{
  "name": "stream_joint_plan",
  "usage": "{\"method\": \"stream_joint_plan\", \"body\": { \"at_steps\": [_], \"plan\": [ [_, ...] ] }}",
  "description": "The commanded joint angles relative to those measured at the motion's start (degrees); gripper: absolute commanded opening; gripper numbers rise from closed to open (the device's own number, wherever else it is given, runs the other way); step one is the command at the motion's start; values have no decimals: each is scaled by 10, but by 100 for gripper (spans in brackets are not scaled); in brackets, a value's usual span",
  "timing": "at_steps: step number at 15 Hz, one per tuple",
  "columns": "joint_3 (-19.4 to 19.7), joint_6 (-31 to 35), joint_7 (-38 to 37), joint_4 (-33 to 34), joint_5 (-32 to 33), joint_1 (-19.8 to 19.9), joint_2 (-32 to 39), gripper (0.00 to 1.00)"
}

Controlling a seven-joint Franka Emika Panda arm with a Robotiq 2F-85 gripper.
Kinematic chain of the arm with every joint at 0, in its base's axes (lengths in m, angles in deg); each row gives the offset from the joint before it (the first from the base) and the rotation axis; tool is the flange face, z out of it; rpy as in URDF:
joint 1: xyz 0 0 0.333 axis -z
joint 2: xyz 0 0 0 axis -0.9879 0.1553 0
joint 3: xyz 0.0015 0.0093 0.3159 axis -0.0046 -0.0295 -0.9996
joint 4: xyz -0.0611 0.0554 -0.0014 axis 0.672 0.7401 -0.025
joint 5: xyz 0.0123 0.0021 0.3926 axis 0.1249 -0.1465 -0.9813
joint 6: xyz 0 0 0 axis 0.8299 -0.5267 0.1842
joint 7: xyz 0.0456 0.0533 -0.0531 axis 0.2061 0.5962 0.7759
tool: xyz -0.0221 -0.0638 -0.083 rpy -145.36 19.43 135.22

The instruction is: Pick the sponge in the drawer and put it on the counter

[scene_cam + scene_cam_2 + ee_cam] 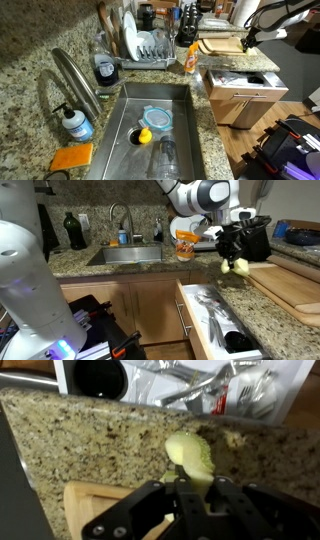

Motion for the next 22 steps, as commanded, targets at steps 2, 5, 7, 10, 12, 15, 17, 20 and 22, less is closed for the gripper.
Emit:
{"method": "stream_joint_plan", "body": {
  "at_steps": [2, 5, 7, 10, 12, 15, 17, 20, 22],
  "plan": [
    [-9, 69, 42, 6, -81, 44, -31, 4],
    [-3, 53, 32, 7, -67, 40, -37, 17],
    [-4, 54, 32, 7, -71, 40, -36, 4],
    [12, -4, -32, 119, -54, 42, 40, 4],
    [29, -46, -83, 182, -30, 37, 78, 4],
    [31, -139, -94, 285, -23, 38, 141, 4],
    [21, -192, -88, 352, -36, 45, 191, 4],
    [17, -249, -94, 434, -34, 50, 265, 4],
    [18, -222, -92, 388, -31, 42, 233, 17]
  ]
}}
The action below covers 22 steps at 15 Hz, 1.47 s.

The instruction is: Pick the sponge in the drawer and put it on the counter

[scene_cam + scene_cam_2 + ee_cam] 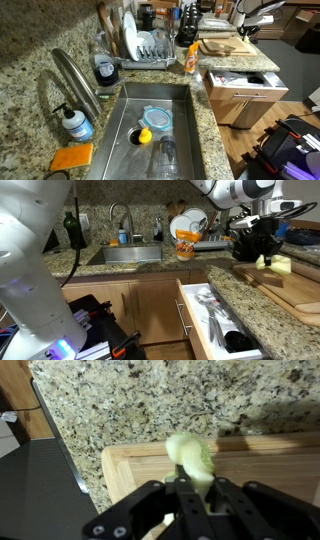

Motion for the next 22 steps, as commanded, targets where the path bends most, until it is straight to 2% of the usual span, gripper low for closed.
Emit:
{"method": "stream_joint_plan", "body": {
  "at_steps": [1, 3, 4, 8, 12, 13, 14, 15, 16, 18, 22],
  "plan": [
    [-5, -5, -4, 21, 3, 6, 21, 17],
    [-4, -7, -7, 44, 3, 8, 47, 17],
    [-4, -8, -7, 49, 3, 10, 50, 4],
    [22, -16, -61, 121, 29, 12, 130, 4],
    [44, -41, -77, 175, 60, 7, 191, 4],
    [33, -9, -67, 122, 44, 7, 155, 17],
    [36, -12, -72, 135, 50, 7, 169, 17],
    [38, -14, -73, 145, 51, 7, 179, 4],
    [32, -19, -69, 149, 41, 12, 177, 42],
    [18, -34, -57, 152, 17, 20, 171, 48],
    [10, -44, -53, 156, -25, 29, 165, 77]
  ]
}}
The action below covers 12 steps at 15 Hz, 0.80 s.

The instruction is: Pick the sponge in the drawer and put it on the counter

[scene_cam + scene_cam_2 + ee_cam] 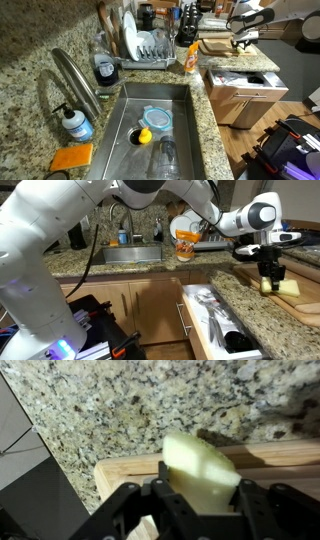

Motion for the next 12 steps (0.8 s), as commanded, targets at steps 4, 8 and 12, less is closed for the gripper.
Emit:
{"method": "stream_joint_plan", "body": {
  "at_steps": [4, 8, 12],
  "plan": [
    [-27, -37, 23, 10, -76, 33, -26, 100],
    [-61, -81, 77, -21, -153, 52, -88, 100],
    [-55, -90, 85, -5, -166, 45, -92, 100]
  ]
}}
